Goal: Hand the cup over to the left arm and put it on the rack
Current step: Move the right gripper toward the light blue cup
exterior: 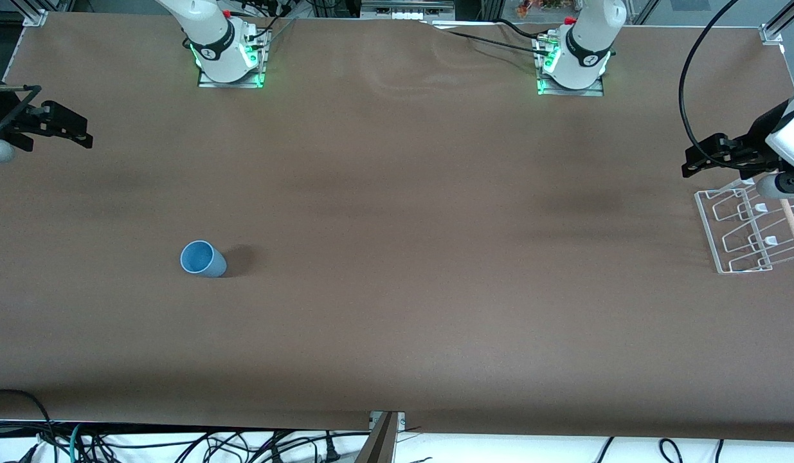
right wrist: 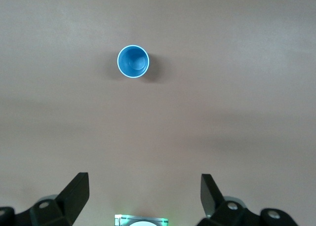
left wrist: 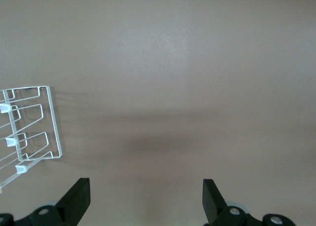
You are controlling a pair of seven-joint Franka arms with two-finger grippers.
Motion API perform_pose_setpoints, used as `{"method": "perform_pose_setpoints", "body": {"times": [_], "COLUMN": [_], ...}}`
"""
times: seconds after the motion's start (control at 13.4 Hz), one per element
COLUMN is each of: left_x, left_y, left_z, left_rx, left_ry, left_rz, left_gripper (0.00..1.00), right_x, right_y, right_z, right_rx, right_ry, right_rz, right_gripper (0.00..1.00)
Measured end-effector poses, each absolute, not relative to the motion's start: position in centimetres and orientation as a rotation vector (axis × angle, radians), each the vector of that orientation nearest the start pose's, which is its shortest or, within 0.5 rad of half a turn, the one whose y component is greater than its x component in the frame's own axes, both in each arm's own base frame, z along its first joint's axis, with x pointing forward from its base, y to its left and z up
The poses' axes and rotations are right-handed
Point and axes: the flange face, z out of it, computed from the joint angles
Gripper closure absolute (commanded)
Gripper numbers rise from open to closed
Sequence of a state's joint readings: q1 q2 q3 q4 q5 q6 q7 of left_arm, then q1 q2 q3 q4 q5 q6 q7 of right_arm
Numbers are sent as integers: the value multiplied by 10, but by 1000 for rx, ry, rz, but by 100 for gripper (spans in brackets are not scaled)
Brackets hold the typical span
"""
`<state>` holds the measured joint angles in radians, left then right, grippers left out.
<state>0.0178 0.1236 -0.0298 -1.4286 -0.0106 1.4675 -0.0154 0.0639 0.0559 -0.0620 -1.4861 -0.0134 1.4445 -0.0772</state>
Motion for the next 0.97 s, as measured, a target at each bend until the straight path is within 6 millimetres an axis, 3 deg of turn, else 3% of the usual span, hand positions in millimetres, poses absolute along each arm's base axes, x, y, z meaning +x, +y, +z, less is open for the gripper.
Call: {"method": "perform_pose_setpoints", "body": {"times": [0.6,0.97], "left_x": [582,582], "left_y": [-7,-7], "left_z": [612,612], "left_rx": [-3152,-3152], "left_ry": [-3,-3], "left_rz": [134,134], "left_gripper": [0,0], "right_x": [561,575], "right_y": [5,5], "right_z": [619,593], "right_rx": [-3156,-3158], "right_ry": [-137,-134], "right_rz": [160,211], "right_gripper": [0,0]}}
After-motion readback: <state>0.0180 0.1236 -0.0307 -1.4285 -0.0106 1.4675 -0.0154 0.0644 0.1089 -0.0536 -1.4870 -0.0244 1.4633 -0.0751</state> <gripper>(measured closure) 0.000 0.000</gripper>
